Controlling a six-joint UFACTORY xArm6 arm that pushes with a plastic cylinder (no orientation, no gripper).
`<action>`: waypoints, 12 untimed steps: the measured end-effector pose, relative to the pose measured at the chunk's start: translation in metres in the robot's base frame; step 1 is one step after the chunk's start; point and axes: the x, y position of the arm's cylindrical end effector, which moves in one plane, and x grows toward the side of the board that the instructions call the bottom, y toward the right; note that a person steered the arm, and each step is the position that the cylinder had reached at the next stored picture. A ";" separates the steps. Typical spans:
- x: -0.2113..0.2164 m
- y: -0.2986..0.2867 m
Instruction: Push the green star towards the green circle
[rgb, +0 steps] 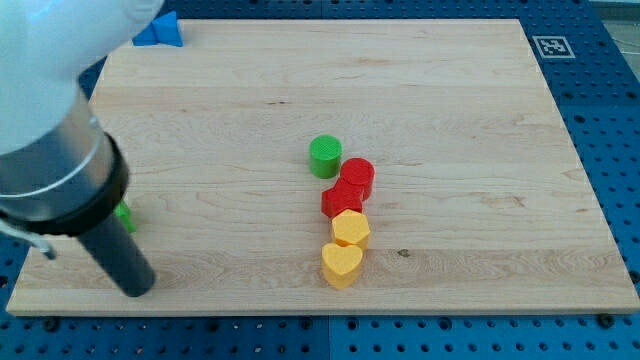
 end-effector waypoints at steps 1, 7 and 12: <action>-0.001 -0.032; -0.083 -0.028; -0.131 0.014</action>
